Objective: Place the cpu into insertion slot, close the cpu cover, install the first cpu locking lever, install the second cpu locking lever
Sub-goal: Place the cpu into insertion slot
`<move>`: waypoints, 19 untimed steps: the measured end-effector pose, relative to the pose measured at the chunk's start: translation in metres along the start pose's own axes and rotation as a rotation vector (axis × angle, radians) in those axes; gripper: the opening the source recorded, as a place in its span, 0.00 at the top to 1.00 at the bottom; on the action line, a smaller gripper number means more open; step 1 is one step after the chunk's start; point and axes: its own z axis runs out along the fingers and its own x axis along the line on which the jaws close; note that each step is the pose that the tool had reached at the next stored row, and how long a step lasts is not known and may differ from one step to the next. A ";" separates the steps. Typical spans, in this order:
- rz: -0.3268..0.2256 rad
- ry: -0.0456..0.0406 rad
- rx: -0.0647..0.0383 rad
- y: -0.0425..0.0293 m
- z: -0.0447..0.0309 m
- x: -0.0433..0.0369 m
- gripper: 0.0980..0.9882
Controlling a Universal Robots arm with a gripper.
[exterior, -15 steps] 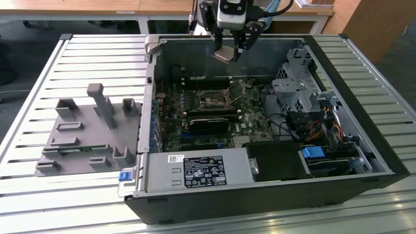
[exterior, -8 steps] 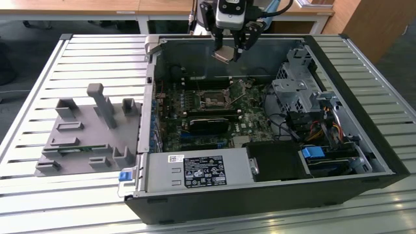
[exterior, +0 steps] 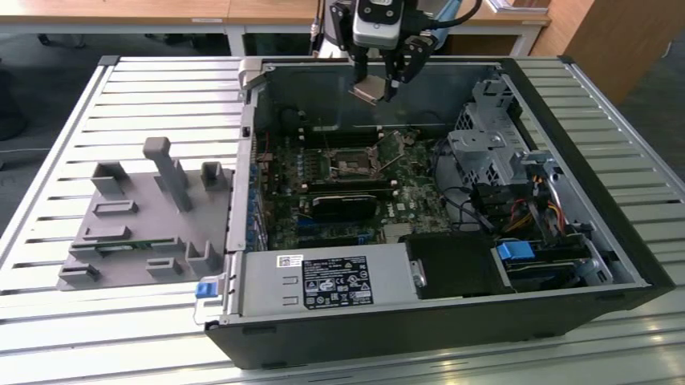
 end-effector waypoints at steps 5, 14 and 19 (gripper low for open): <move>0.016 -0.0015 0.000 0.0000 0.0000 0.0000 0.50; 0.047 -0.0042 -0.001 0.0000 0.0001 0.0000 0.50; 0.063 -0.0056 -0.001 0.0000 0.0001 0.0000 0.50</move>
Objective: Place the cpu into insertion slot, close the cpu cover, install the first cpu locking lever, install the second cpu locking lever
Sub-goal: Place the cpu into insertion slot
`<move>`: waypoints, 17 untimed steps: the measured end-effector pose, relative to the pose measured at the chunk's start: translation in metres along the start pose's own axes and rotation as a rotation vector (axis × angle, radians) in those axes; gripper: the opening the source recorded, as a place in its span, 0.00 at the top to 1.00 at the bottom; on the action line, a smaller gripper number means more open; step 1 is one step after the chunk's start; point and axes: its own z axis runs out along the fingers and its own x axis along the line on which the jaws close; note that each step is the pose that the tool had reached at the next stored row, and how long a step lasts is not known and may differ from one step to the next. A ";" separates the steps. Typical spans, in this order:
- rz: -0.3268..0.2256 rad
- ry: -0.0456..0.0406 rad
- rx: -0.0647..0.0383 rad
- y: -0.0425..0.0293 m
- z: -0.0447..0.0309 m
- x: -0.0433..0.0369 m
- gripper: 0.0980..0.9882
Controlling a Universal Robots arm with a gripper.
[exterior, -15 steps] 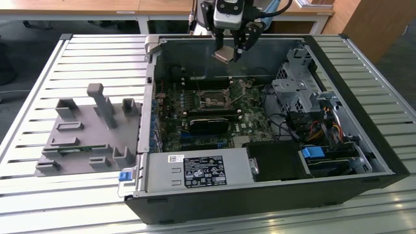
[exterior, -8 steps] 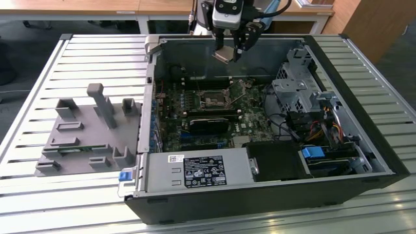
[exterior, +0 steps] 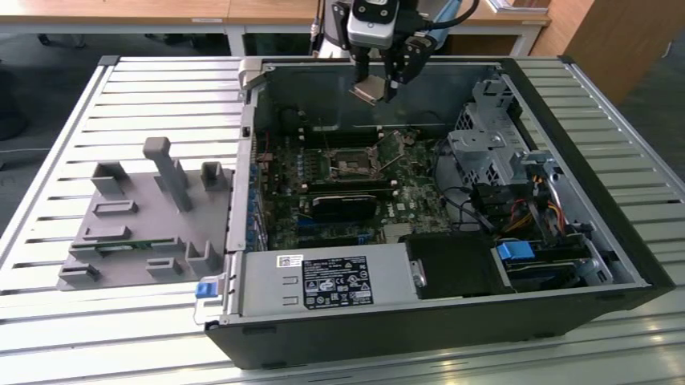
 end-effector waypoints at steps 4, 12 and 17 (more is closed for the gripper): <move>0.013 -0.0012 0.000 0.0000 0.0000 0.0000 0.50; 0.040 -0.0036 -0.001 0.0000 0.0000 0.0000 0.50; 0.057 -0.0051 -0.001 0.0000 0.0000 0.0000 0.50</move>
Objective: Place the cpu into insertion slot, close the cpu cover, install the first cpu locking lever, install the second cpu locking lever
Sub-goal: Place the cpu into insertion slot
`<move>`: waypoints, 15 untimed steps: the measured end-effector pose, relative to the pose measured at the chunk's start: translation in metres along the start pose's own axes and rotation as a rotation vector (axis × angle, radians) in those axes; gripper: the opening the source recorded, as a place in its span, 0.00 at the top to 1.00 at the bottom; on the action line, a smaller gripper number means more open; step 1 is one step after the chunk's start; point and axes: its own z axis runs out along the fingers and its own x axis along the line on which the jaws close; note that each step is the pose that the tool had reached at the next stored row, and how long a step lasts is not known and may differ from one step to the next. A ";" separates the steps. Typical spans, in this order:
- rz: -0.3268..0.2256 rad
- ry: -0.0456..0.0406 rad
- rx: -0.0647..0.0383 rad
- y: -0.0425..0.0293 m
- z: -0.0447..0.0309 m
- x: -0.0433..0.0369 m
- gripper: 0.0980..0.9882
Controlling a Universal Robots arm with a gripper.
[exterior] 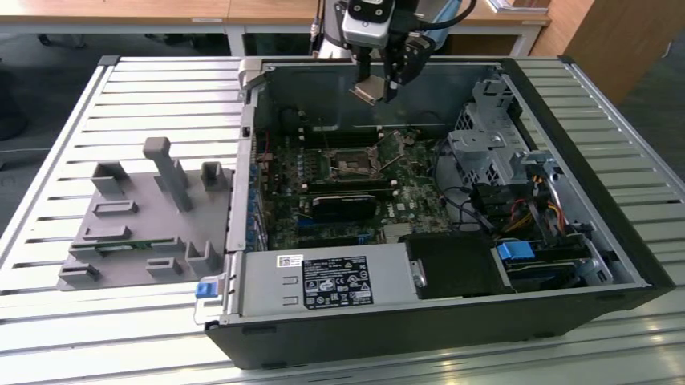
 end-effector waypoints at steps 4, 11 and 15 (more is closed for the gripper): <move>0.013 -0.0012 0.000 0.0000 0.0000 0.0000 0.50; 0.035 -0.0031 -0.001 0.0000 0.0000 0.0000 0.50; 0.053 -0.0048 -0.001 0.0000 0.0001 0.0000 0.50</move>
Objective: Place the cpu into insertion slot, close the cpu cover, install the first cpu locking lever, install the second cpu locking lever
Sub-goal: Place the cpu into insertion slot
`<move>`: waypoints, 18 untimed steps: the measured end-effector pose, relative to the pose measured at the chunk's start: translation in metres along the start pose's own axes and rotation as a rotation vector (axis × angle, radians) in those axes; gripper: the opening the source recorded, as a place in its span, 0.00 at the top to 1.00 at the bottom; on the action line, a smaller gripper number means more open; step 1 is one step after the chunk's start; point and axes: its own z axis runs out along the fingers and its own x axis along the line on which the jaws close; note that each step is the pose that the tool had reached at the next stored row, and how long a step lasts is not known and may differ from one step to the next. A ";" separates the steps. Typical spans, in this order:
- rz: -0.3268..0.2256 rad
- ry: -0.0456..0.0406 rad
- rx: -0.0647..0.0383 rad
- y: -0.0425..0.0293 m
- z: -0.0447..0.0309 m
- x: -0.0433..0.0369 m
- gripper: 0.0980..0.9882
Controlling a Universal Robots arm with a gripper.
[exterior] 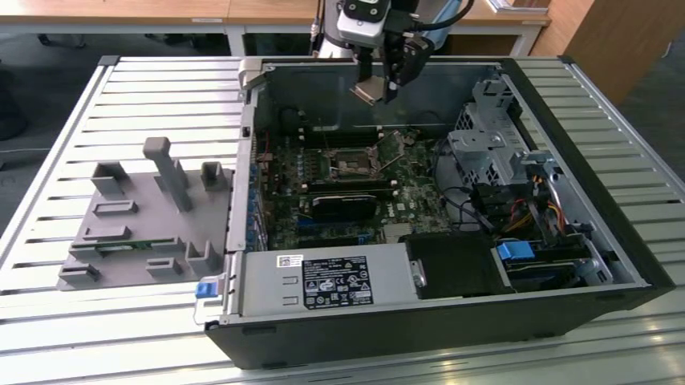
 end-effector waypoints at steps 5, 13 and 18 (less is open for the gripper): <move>0.062 -0.0056 -0.001 0.0000 0.0004 0.0000 0.50; 0.141 -0.0126 -0.003 -0.0001 0.0009 0.0000 0.50; 0.181 -0.0162 -0.003 -0.0001 0.0010 0.0000 0.50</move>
